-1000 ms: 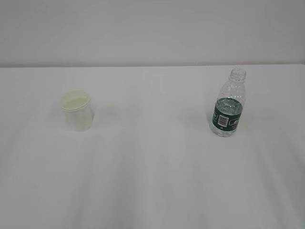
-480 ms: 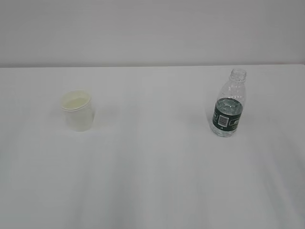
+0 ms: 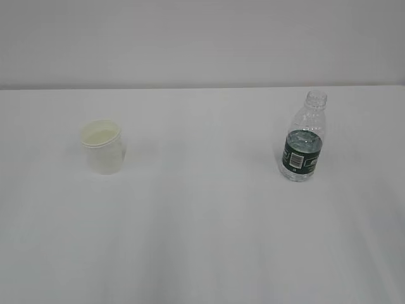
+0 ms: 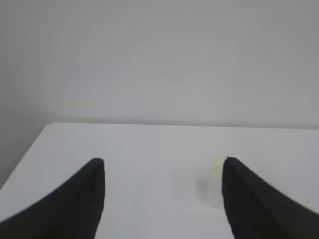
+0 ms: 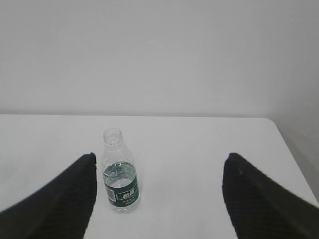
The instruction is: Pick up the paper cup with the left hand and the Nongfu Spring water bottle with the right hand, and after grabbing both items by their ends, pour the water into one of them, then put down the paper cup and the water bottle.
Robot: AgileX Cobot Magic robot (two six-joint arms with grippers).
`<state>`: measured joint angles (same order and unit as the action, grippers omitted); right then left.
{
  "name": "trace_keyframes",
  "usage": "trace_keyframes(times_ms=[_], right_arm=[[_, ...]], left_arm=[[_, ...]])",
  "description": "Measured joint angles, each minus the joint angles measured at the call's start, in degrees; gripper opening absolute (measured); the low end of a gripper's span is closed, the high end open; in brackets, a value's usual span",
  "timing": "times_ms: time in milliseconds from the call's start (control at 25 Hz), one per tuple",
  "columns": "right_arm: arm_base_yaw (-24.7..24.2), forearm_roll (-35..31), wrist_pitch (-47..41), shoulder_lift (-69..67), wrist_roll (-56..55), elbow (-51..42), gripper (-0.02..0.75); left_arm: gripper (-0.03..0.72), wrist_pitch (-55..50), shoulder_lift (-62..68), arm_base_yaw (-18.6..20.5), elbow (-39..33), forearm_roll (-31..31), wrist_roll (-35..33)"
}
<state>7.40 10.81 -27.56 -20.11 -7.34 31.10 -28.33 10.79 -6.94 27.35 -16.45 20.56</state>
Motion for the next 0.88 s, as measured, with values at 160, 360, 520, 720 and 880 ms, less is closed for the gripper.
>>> trace_keyframes(times_ms=[160, 360, 520, 720, 880], right_arm=[[0.0, -1.3, -0.3, 0.0, 0.0, 0.0, 0.588], [0.0, -2.5, -1.5, 0.0, 0.7, 1.1, 0.588], [0.0, -3.2, -3.0, 0.0, 2.7, 2.9, 0.588], [0.0, -5.2, -5.0, 0.1, 3.5, 3.2, 0.587], [0.0, -6.3, -5.9, 1.0, 3.6, 3.2, 0.588]], left_arm=[[0.524, -2.0, 0.0, 0.0, 2.7, 1.2, -4.4], [0.524, -4.5, -0.1, 0.0, 3.5, 3.3, -5.6], [0.524, -5.7, -0.1, 0.0, 3.5, 6.1, -6.8], [0.524, -6.7, -0.2, 0.0, 3.8, 8.4, -7.7], [0.524, -10.0, -0.2, 0.0, 6.0, 9.2, -11.1]])
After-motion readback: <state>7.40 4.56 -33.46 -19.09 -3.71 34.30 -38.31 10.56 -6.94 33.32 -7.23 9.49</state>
